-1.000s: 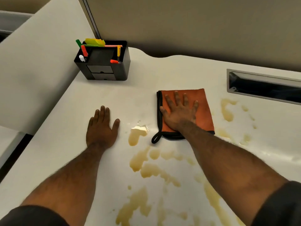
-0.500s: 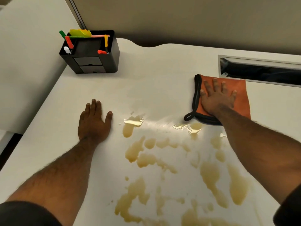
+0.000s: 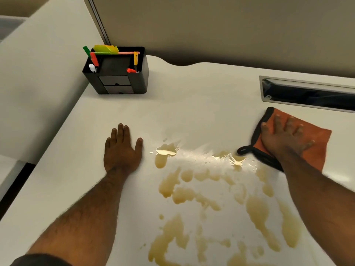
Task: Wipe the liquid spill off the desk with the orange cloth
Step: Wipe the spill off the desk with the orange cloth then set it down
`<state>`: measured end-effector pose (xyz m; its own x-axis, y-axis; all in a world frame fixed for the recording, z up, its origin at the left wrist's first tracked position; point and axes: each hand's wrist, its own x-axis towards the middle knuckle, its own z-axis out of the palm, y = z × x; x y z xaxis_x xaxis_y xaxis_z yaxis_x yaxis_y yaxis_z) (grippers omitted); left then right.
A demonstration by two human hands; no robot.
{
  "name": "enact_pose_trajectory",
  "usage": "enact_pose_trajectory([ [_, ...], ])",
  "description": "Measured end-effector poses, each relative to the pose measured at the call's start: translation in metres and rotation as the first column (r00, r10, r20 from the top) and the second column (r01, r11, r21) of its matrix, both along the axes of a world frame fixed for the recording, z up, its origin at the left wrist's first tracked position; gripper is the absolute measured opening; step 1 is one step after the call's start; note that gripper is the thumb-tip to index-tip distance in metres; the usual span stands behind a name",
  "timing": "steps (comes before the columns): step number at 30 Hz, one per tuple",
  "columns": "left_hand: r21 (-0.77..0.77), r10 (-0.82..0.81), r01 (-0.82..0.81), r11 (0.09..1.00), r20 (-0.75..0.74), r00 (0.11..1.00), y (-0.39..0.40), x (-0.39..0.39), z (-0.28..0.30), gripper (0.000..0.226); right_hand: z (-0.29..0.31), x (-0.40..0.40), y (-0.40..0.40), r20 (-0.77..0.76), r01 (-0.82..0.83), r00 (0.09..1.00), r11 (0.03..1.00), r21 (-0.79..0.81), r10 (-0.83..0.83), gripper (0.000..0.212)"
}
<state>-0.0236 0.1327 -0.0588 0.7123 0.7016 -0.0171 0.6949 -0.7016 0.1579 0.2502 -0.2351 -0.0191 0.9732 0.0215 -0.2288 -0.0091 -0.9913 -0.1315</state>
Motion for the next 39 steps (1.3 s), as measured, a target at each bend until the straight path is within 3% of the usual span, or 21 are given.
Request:
enact_pose_trajectory([
  [7,-0.021,0.000,0.000,1.000,0.021,1.000,-0.001,0.001,0.003,0.072,0.000,-0.053,0.127,0.035,-0.246,0.969,0.969,0.015,0.246,0.088],
  [13,-0.041,-0.009,0.011,0.999,0.048,0.999,0.003,-0.001,0.003,0.063,-0.006,-0.127,0.223,0.023,-0.521,0.854,0.853,0.031,0.520,0.080],
  [21,-0.186,0.004,0.055,0.981,0.301,0.954,0.006,-0.009,0.009,0.052,-0.012,-0.207,0.237,0.058,-0.721,0.692,0.693,0.009,0.720,0.069],
  [25,-0.110,-0.090,0.115,0.987,0.214,0.973,0.005,-0.021,0.004,0.061,-0.013,-0.210,0.220,0.060,-0.755,0.654,0.656,-0.005,0.754,0.064],
  [30,-0.048,-0.136,0.141,0.989,0.090,0.987,-0.006,-0.034,0.000,0.068,-0.010,-0.183,0.174,0.050,-0.685,0.728,0.728,0.022,0.683,0.060],
  [39,-0.041,-0.150,0.151,0.988,0.040,0.988,-0.005,-0.034,-0.004,0.065,-0.009,-0.092,0.025,0.009,-0.313,0.950,0.950,-0.023,0.313,0.059],
])
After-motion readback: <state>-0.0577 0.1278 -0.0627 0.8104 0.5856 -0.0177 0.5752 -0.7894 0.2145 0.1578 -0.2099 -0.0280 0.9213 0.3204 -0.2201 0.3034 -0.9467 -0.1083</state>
